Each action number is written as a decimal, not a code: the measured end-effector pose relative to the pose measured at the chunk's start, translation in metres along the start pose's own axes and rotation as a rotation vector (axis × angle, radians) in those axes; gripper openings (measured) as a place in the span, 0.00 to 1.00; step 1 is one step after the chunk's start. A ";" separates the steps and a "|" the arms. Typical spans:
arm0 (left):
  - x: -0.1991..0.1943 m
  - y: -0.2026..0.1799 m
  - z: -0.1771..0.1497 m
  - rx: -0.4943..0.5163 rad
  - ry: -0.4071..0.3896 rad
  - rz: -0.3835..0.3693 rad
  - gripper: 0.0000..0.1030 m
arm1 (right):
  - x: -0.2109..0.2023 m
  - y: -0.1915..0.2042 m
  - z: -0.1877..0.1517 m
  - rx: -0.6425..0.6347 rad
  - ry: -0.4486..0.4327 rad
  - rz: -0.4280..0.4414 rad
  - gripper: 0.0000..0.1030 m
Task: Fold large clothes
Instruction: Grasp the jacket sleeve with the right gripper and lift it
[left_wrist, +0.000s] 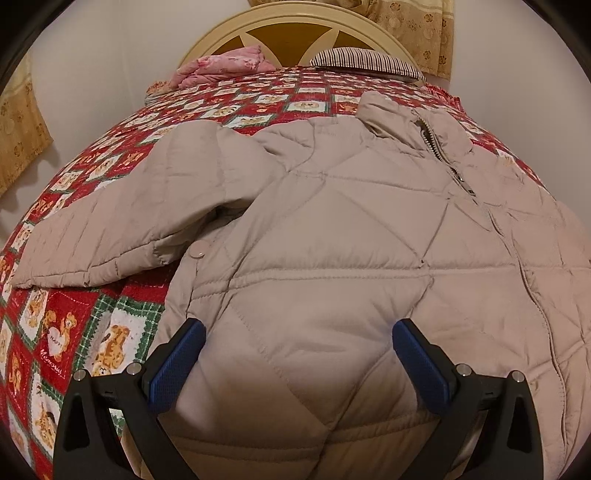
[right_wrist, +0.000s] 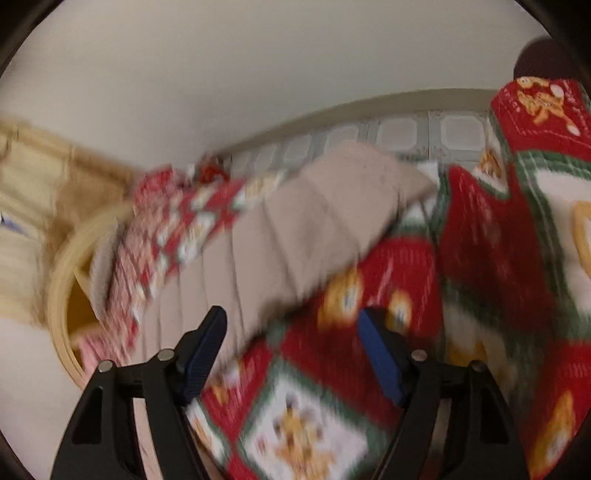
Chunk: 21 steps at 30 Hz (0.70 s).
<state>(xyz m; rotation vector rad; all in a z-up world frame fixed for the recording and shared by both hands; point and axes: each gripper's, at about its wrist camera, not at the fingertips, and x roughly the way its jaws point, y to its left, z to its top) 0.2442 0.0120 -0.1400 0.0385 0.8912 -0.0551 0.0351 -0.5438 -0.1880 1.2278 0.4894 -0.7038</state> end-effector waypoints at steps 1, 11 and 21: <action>0.001 0.001 0.001 -0.002 0.000 -0.003 0.99 | 0.003 0.002 0.008 0.005 -0.014 -0.008 0.75; 0.004 0.003 0.002 -0.010 0.000 -0.021 0.99 | 0.023 0.010 0.033 -0.053 -0.071 -0.238 0.14; 0.004 0.004 0.002 -0.019 -0.003 -0.037 0.99 | -0.053 0.086 0.023 -0.384 -0.250 -0.100 0.08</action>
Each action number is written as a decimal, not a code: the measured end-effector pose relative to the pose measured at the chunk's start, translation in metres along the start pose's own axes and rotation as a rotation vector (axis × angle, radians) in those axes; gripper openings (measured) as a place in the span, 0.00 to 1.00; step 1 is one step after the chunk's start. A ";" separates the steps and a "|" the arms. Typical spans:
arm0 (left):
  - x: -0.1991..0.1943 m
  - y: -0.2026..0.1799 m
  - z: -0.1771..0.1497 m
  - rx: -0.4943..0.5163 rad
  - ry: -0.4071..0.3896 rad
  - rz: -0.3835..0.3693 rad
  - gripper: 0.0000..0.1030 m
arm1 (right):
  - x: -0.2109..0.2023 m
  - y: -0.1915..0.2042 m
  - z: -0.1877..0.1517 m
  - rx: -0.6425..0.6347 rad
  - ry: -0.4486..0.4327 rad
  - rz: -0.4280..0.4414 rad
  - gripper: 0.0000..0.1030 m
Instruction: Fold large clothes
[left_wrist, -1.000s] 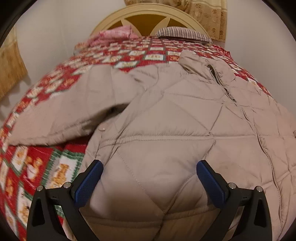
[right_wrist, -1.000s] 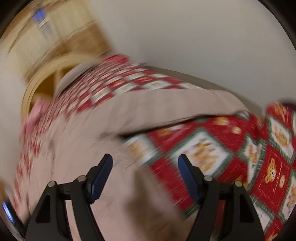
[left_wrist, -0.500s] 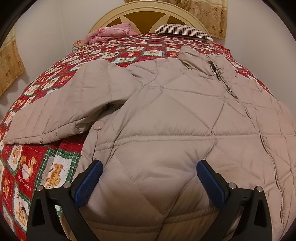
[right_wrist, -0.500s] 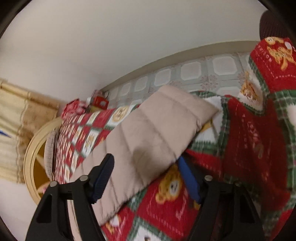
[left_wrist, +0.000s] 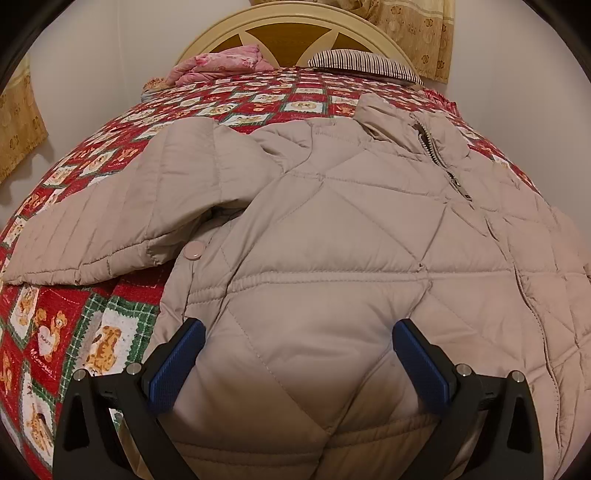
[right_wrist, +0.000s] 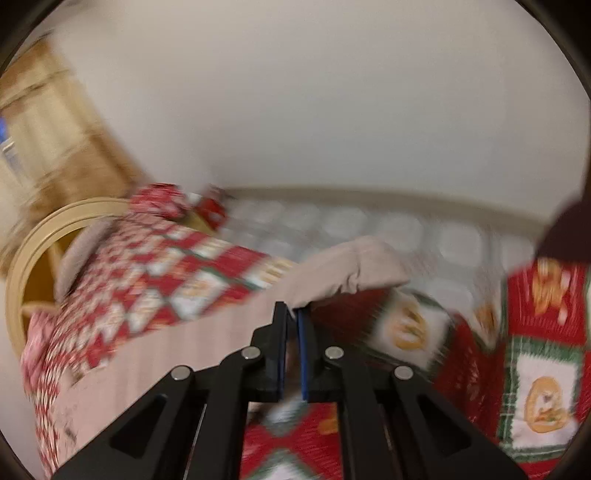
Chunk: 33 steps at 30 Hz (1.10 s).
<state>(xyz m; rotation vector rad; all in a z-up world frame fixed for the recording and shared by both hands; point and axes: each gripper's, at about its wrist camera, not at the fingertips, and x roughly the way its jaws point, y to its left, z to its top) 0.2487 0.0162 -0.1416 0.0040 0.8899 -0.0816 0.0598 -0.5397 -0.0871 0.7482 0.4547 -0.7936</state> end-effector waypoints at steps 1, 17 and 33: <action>0.000 0.000 0.000 -0.002 -0.001 -0.002 0.99 | -0.016 0.019 0.002 -0.054 -0.026 0.034 0.08; -0.010 0.016 -0.002 -0.082 -0.047 -0.085 0.99 | -0.089 0.315 -0.194 -0.685 0.191 0.707 0.08; -0.010 0.021 -0.002 -0.120 -0.058 -0.112 0.99 | -0.036 0.345 -0.276 -0.699 0.554 0.955 0.23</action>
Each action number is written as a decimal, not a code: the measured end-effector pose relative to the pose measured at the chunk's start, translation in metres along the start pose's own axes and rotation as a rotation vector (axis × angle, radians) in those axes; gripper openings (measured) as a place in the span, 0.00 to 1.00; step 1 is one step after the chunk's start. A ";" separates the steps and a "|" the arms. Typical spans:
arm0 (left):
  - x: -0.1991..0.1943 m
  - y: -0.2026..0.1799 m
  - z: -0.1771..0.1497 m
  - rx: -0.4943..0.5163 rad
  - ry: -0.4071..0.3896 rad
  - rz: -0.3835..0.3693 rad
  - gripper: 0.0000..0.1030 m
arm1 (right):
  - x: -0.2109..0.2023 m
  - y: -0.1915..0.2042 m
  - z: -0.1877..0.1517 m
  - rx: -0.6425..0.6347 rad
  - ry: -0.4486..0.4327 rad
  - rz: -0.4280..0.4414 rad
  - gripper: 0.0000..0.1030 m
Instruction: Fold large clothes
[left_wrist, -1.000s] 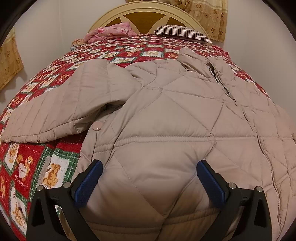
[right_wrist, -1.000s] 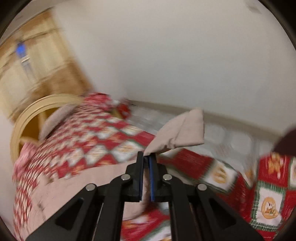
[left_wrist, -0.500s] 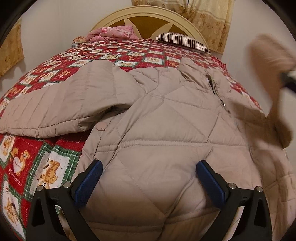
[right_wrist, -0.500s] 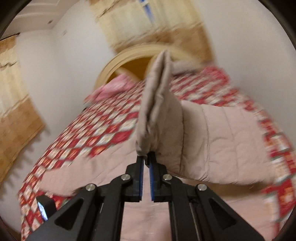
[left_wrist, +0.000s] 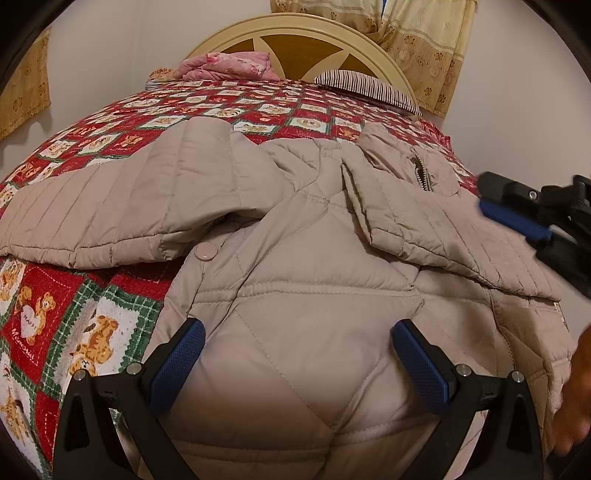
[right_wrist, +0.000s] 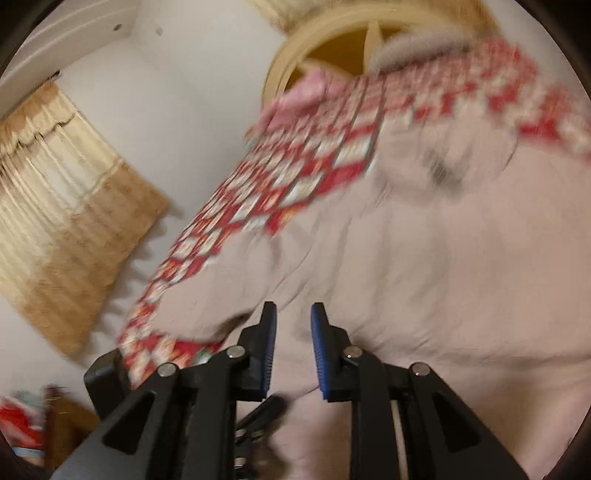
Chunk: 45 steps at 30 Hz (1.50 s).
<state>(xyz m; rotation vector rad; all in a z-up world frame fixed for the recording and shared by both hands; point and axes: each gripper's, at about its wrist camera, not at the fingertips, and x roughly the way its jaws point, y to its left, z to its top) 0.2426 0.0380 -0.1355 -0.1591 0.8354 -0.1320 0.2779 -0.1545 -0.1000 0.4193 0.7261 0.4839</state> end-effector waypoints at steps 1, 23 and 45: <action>0.000 0.000 0.000 0.001 0.000 0.003 0.99 | -0.004 -0.002 0.005 -0.014 -0.019 -0.075 0.23; 0.001 0.000 0.000 -0.011 0.001 0.005 0.99 | -0.036 -0.027 0.020 -0.024 -0.095 -0.285 0.29; -0.075 0.130 0.015 -0.410 -0.148 0.007 0.99 | -0.064 -0.152 -0.024 0.134 -0.136 -0.525 0.88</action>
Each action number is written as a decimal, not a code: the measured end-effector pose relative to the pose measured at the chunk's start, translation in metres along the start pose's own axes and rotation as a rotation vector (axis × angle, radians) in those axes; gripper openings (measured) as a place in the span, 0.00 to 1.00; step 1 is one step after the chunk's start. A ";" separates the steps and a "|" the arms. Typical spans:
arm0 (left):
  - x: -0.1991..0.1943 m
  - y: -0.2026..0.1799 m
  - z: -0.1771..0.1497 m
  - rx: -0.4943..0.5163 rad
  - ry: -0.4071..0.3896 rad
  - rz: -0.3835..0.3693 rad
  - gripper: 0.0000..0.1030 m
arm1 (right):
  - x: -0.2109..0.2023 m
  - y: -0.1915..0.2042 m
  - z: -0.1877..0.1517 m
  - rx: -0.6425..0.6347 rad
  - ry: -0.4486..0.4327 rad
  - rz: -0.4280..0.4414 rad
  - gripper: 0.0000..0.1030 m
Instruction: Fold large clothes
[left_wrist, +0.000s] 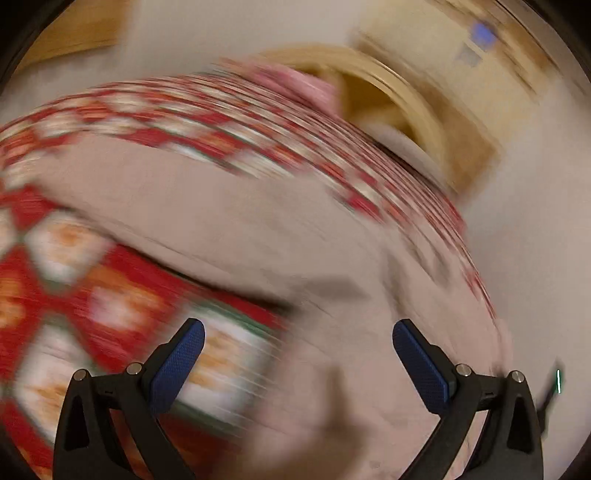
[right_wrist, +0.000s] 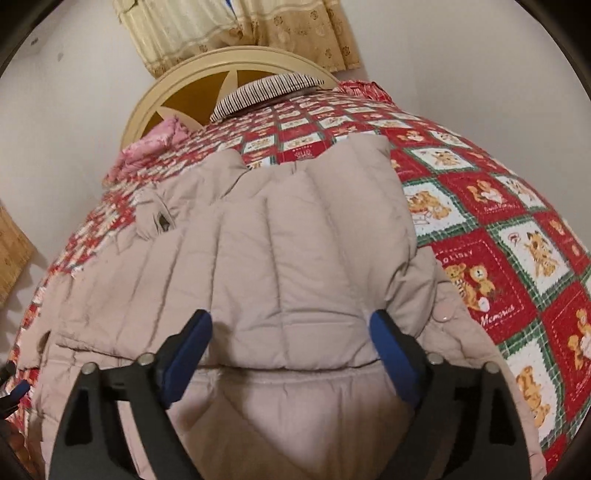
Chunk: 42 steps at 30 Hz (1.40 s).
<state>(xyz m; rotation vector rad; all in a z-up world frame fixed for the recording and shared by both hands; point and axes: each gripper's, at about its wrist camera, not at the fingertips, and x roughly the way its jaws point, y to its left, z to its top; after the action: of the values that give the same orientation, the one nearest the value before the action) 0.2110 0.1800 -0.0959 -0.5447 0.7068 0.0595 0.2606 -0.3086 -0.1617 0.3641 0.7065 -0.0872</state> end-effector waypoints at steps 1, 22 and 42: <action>-0.007 0.026 0.016 -0.077 -0.056 0.084 0.99 | 0.000 -0.002 -0.001 0.009 0.003 0.006 0.88; 0.064 0.141 0.084 -0.328 -0.149 0.413 0.46 | 0.002 0.002 -0.009 0.005 0.020 -0.013 0.89; -0.005 -0.137 0.058 0.431 -0.362 -0.138 0.06 | 0.002 0.000 -0.010 0.019 0.011 0.001 0.89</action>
<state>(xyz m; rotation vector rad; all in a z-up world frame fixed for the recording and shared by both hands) 0.2739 0.0913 0.0056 -0.1585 0.3116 -0.1192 0.2556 -0.3045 -0.1701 0.3836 0.7169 -0.0916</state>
